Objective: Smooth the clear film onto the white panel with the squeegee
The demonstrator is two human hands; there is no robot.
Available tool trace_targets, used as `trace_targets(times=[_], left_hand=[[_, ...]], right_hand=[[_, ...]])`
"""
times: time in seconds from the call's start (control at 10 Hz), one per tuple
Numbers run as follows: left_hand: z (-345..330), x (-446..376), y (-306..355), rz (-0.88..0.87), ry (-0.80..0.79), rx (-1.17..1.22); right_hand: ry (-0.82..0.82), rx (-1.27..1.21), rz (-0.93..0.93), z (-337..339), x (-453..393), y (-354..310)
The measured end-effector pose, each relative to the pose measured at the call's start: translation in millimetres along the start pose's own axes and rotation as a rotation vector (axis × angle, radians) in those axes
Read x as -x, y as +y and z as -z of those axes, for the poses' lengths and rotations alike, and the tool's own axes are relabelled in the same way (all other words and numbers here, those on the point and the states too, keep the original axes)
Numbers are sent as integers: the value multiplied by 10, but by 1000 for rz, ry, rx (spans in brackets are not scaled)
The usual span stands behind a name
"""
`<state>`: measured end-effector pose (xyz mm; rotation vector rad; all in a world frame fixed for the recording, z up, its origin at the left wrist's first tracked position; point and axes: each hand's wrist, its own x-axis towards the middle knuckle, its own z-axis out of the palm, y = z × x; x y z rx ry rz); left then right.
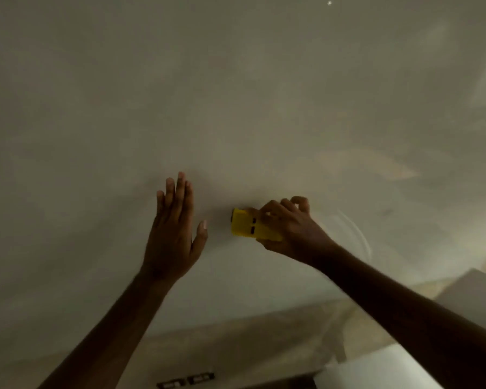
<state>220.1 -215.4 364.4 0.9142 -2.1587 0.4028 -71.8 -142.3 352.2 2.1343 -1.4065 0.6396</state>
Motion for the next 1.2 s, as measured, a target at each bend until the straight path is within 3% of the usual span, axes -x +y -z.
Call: trace_targets(times=[0.1, 0.2, 0.4, 0.6, 0.9, 1.2], left_hand=[[-192, 51, 202, -32, -29, 40], [-453, 52, 441, -58, -72, 92], [-767, 32, 771, -97, -124, 163], [-934, 85, 974, -131, -195, 185], [-1004, 214, 1061, -148, -236, 151], [-846, 325, 890, -141, -252, 110]], right_hand=[[-76, -143, -279, -182, 715, 6], [-171, -233, -714, -445, 1746, 14], [-343, -311, -1266, -733, 3214, -166], [-593, -303, -1546, -1014, 4064, -415], [-801, -295, -1610, -1206, 4648, -628], [-804, -271, -1636, -1431, 4906, -670]])
